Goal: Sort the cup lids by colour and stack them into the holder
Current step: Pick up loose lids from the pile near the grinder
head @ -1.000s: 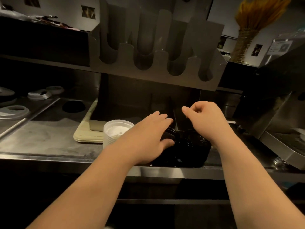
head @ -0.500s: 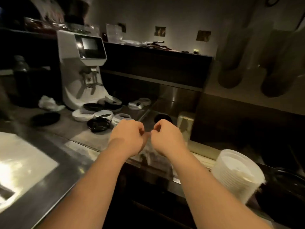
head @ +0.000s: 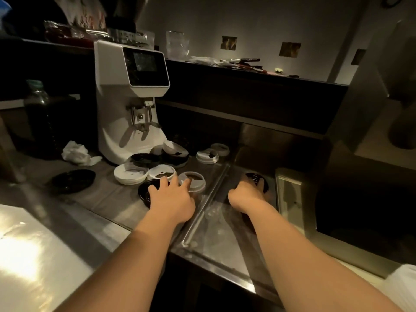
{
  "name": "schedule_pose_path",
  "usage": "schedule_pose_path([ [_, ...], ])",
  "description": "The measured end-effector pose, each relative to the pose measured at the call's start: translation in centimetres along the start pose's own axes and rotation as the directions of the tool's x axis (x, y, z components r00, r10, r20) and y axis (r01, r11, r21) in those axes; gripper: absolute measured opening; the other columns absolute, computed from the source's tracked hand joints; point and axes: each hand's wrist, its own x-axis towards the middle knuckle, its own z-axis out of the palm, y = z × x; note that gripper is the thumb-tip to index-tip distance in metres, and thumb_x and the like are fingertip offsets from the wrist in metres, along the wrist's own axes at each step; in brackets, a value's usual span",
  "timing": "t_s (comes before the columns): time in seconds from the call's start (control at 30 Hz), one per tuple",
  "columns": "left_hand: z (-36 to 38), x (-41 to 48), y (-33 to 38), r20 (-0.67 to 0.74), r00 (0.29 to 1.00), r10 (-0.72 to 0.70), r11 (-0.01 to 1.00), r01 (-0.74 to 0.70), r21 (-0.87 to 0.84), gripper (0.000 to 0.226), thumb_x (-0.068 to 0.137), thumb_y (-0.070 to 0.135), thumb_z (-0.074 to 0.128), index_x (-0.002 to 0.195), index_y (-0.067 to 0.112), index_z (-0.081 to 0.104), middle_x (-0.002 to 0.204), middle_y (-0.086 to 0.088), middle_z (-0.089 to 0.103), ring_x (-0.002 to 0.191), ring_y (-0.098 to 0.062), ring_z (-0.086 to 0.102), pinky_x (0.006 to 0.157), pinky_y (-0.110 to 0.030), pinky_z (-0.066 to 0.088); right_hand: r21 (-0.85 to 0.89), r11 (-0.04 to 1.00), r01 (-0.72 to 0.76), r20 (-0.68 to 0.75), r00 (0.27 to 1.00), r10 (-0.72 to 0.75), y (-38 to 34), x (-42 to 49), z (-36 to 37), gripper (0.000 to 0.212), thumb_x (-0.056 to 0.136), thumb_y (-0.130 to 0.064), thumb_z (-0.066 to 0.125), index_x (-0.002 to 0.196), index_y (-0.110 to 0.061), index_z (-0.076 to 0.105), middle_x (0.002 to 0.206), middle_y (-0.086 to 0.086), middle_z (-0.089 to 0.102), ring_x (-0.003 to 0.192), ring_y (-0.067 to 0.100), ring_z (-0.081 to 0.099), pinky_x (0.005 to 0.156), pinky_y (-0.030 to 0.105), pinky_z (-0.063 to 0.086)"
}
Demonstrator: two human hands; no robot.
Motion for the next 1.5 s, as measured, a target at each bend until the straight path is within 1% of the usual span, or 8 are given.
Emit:
schedule_pose_path([
  [0.1, -0.2, -0.1, -0.1, -0.118, 0.993, 0.015, 0.997, -0.006, 0.079, 0.051, 0.094, 0.046, 0.044, 0.143, 0.030, 0.044, 0.146, -0.006, 0.045, 0.135, -0.033, 0.037, 0.104, -0.056, 0.031, -0.046, 0.999, -0.007, -0.064, 0.998, 0.004, -0.4, -0.4, -0.3, 0.054, 0.098, -0.034, 0.047, 0.149, -0.022, 0.036, 0.152, 0.007, 0.043, 0.145, 0.033, 0.030, 0.116, 0.055, 0.026],
  [0.23, -0.6, 0.3, -0.7, -0.252, 0.967, 0.020, 0.999, -0.010, 0.043, 0.051, 0.088, 0.066, 0.048, 0.127, 0.033, 0.055, 0.136, -0.002, 0.051, 0.131, -0.029, 0.039, 0.106, -0.055, 0.030, -0.073, 0.997, 0.033, -0.225, 0.973, -0.048, -0.3, -1.0, -0.6, 0.056, 0.096, -0.038, 0.055, 0.148, -0.025, 0.038, 0.154, 0.005, 0.038, 0.144, 0.031, 0.028, 0.114, 0.049, 0.029],
  [0.4, 0.7, 0.5, -1.1, -0.076, 0.995, 0.069, 0.998, -0.068, 0.017, 0.069, 0.092, 0.076, 0.024, 0.151, 0.040, 0.030, 0.160, -0.006, 0.027, 0.147, -0.034, 0.018, 0.114, -0.062, 0.016, -0.082, 0.996, 0.019, -0.113, 0.993, -0.028, 0.5, -0.9, 0.8, 0.057, 0.094, -0.039, 0.059, 0.146, -0.026, 0.041, 0.151, 0.007, 0.039, 0.142, 0.033, 0.028, 0.116, 0.054, 0.025],
  [0.8, 0.2, 0.6, -1.1, -0.048, 0.998, 0.031, 0.999, -0.029, 0.033, 0.081, 0.087, 0.082, 0.030, 0.148, 0.029, 0.036, 0.145, -0.013, 0.038, 0.139, -0.034, 0.026, 0.112, -0.052, 0.022, 0.237, 0.954, 0.186, -0.209, 0.968, -0.137, 1.6, -3.0, 0.6, 0.048, 0.087, -0.036, 0.070, 0.130, -0.033, 0.050, 0.135, 0.003, 0.042, 0.125, 0.029, 0.044, 0.102, 0.043, 0.046],
  [0.97, 0.2, 0.5, -1.5, -0.145, 0.989, 0.008, 1.000, -0.009, -0.006, 0.089, 0.077, 0.089, 0.041, 0.135, 0.021, 0.045, 0.136, -0.009, 0.038, 0.131, -0.032, 0.035, 0.108, -0.048, 0.026, 0.805, 0.511, 0.303, -0.279, 0.952, -0.125, 2.4, -5.1, 0.7, 0.032, 0.093, -0.026, 0.063, 0.121, -0.039, 0.061, 0.131, -0.002, 0.041, 0.113, 0.020, 0.053, 0.091, 0.036, 0.056],
  [1.17, 0.2, 0.0, -1.8, -0.247, 0.969, -0.014, 0.996, -0.009, -0.093, 0.078, 0.073, 0.086, 0.050, 0.125, 0.028, 0.048, 0.131, -0.007, 0.043, 0.123, -0.032, 0.046, 0.106, -0.049, 0.028, 0.897, -0.395, -0.197, 0.116, 0.969, -0.220, 3.1, -7.3, -0.3, 0.039, 0.099, -0.024, 0.038, 0.127, -0.019, 0.065, 0.127, 0.017, 0.066, 0.119, 0.041, 0.058, 0.098, 0.058, 0.049],
  [1.3, -0.2, -0.6, -1.5, -0.380, 0.924, -0.034, 0.998, 0.007, -0.070, 0.074, 0.073, 0.083, 0.055, 0.120, 0.025, 0.053, 0.117, -0.006, 0.041, 0.097, -0.029, 0.053, 0.091, -0.044, 0.041, 0.791, -0.531, -0.304, 0.158, 0.940, -0.302, 3.6, -8.9, -1.2, 0.047, 0.101, -0.039, 0.041, 0.123, -0.004, 0.062, 0.119, 0.027, 0.069, 0.119, 0.049, 0.058, 0.102, 0.064, 0.045],
  [1.5, -2.2, -2.5, -0.1, -0.575, 0.813, -0.097, 0.983, -0.013, -0.185, 0.077, 0.077, 0.081, 0.052, 0.114, 0.014, 0.061, 0.121, -0.013, 0.043, 0.084, -0.031, 0.055, 0.073, -0.041, 0.050, 0.891, -0.363, -0.272, 0.177, 0.945, -0.274, 4.4, -11.3, -3.7, 0.034, 0.100, -0.033, 0.052, 0.116, -0.006, 0.065, 0.111, 0.022, 0.074, 0.115, 0.041, 0.064, 0.105, 0.059, 0.046],
])
